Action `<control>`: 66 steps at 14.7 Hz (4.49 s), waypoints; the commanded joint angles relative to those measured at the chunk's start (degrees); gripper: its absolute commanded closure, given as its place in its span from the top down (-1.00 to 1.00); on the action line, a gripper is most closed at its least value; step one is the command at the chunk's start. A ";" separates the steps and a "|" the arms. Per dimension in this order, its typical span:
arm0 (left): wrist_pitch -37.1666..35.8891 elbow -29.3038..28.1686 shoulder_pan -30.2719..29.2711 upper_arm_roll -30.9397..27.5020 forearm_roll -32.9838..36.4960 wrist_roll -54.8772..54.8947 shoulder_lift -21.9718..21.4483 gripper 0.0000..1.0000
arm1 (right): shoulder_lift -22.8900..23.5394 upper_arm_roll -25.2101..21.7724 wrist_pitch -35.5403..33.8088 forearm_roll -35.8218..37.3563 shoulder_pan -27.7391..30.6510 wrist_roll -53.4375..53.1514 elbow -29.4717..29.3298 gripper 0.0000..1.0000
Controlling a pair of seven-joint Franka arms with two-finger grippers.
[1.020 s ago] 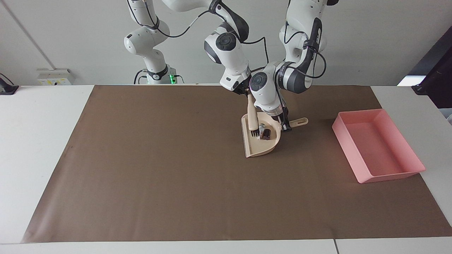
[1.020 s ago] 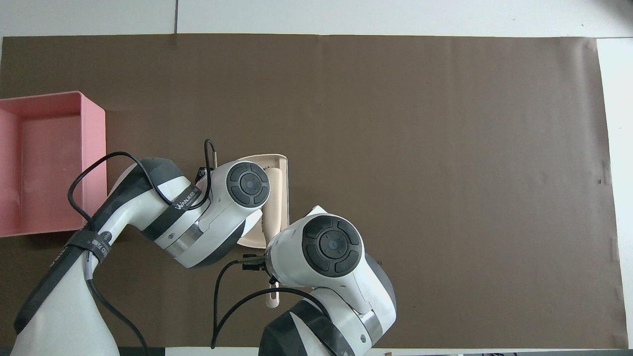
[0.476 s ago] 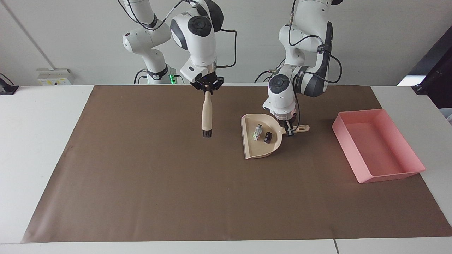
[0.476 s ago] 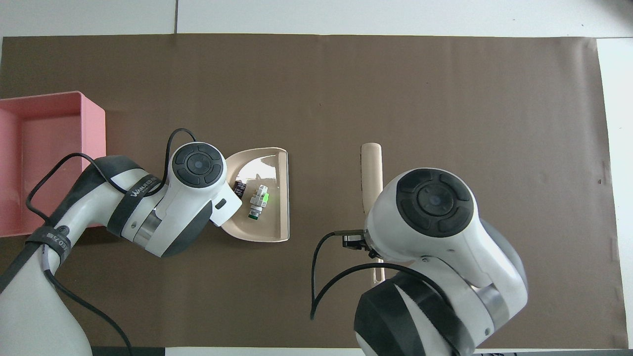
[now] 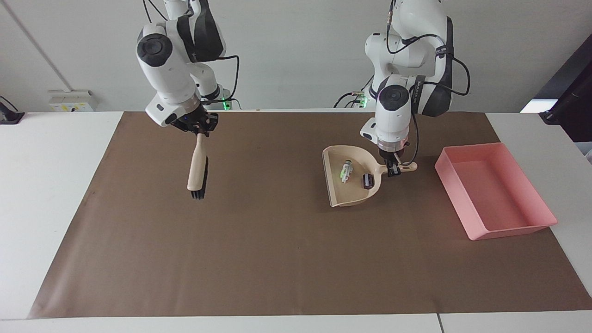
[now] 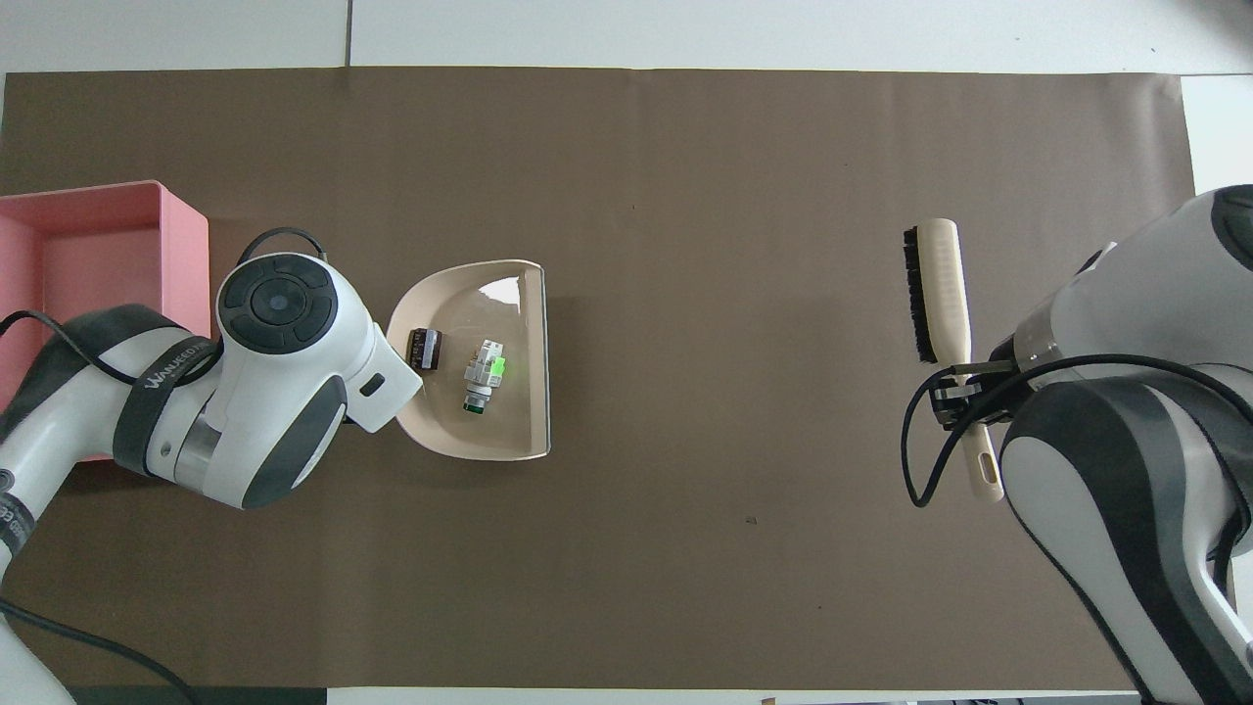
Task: Clean e-waste and dump in bin
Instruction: 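Lift the dustpan toward the bin while the right gripper returns the brush, then tip the dustpan over the pink bin with the left gripper, then carry the empty dustpan back onto the table with the left gripper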
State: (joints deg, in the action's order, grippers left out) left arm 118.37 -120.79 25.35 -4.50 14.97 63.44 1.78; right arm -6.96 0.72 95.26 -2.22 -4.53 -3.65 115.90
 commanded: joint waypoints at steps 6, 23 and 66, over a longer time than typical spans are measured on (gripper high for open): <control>-7.09 8.98 -14.96 -0.25 -3.81 20.11 -2.48 -1.00 | 1.07 1.13 13.52 5.03 13.66 12.34 12.05 -1.00; -1.49 17.60 -39.85 -2.10 6.63 35.17 1.47 -1.00 | 0.20 1.22 24.97 4.51 19.03 18.32 22.70 -0.45; -18.71 13.40 -12.99 -0.34 21.35 21.11 -2.30 -1.00 | 4.68 -7.40 -8.95 4.07 1.89 -2.24 -24.40 1.00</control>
State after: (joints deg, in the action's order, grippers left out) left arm 100.05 -104.06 9.01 -4.15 40.24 84.57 1.51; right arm -2.34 -6.86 87.82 1.88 -3.29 -7.79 92.29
